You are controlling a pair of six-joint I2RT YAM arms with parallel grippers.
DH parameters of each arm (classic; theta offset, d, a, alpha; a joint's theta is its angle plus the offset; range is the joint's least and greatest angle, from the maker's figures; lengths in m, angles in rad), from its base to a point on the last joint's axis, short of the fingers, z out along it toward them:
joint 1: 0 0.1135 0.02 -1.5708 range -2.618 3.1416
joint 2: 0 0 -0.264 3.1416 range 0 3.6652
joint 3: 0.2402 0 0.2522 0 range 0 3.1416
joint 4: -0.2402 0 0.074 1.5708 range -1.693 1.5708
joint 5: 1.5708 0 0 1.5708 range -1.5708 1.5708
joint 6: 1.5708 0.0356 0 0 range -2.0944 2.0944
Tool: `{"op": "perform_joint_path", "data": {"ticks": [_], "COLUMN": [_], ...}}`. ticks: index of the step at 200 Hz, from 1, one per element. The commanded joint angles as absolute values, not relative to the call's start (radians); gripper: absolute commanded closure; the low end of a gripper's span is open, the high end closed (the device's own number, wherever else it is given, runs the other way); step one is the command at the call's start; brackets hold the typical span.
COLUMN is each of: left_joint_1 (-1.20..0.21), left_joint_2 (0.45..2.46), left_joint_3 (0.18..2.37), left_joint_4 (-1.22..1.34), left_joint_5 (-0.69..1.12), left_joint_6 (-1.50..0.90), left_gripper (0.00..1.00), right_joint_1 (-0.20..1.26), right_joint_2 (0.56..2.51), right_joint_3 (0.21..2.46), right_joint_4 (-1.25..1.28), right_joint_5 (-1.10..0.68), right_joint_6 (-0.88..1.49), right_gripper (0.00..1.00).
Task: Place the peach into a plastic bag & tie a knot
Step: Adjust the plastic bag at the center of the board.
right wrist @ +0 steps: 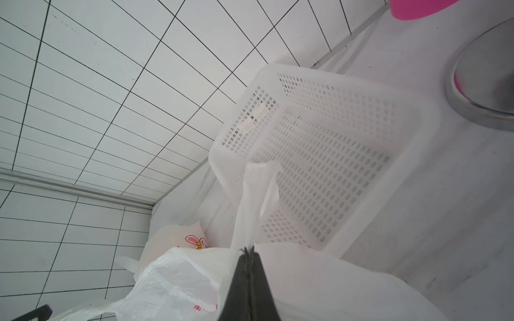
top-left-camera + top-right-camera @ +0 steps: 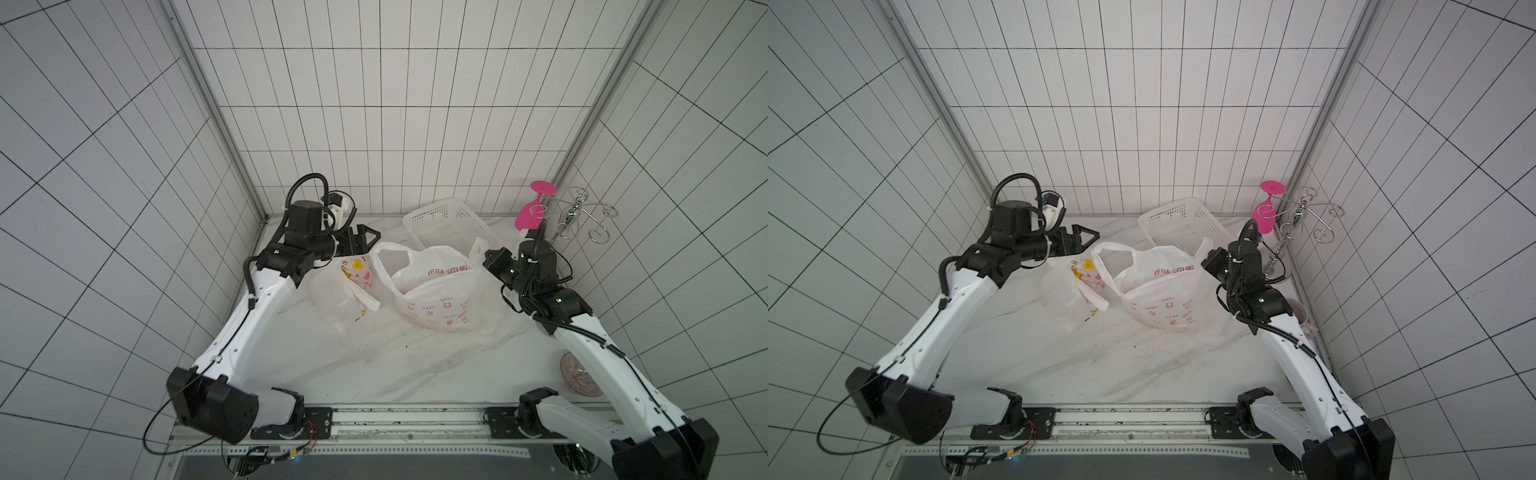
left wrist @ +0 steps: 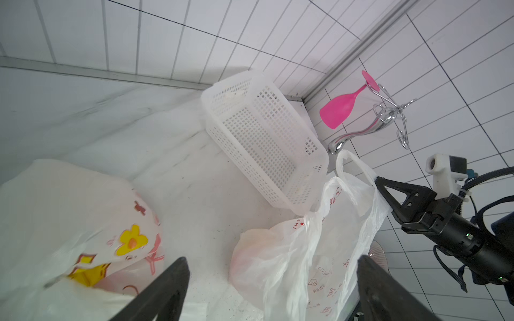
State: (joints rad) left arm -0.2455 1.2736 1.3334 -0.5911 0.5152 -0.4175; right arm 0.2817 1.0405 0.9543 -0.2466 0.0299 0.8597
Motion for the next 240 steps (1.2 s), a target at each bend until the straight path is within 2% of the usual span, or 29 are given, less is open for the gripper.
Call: {"op": "perform_joint_path", "data": {"ticks": [1, 14, 34, 81, 97, 109, 139, 161, 240], "left_joint_1": [-0.229, -0.299, -0.406, -0.409, -0.429, -0.445, -0.462, -0.444, -0.485], "left_joint_2": [1.220, 1.181, 1.154, 1.249, 1.303, 1.321, 1.275, 1.179, 1.117], "left_joint_3": [1.208, 1.151, 1.114, 1.142, 1.184, 1.207, 1.215, 1.249, 1.391], "left_joint_4": [-0.407, -0.349, -0.353, -0.392, -0.380, -0.355, -0.270, -0.341, -0.689], "left_joint_5": [0.522, 0.543, 0.463, 0.305, 0.331, 0.392, 0.524, 0.490, 0.380], "left_joint_6": [-0.504, -0.528, -0.486, -0.382, -0.383, -0.409, -0.517, -0.548, -0.632], "left_gripper": [0.04, 0.05, 0.06, 0.20, 0.30, 0.41, 0.86, 0.98, 1.00], "right_joint_1": [0.258, 0.253, 0.252, 0.250, 0.250, 0.250, 0.250, 0.250, 0.250], "right_joint_2": [1.033, 1.035, 1.042, 1.040, 1.039, 1.030, 0.993, 0.936, 0.803], "right_joint_3": [0.934, 0.944, 0.956, 0.957, 0.963, 0.965, 1.001, 1.021, 1.059], "right_joint_4": [-0.234, -0.234, -0.230, -0.221, -0.221, -0.227, -0.266, -0.306, -0.382], "right_joint_5": [0.033, 0.026, 0.012, -0.015, -0.024, -0.029, -0.070, -0.075, -0.085], "right_joint_6": [0.868, 0.864, 0.865, 0.865, 0.838, 0.835, 0.818, 0.798, 0.846], "right_gripper": [1.00, 1.00, 1.00, 1.00, 1.00, 1.00, 1.00, 1.00, 1.00]}}
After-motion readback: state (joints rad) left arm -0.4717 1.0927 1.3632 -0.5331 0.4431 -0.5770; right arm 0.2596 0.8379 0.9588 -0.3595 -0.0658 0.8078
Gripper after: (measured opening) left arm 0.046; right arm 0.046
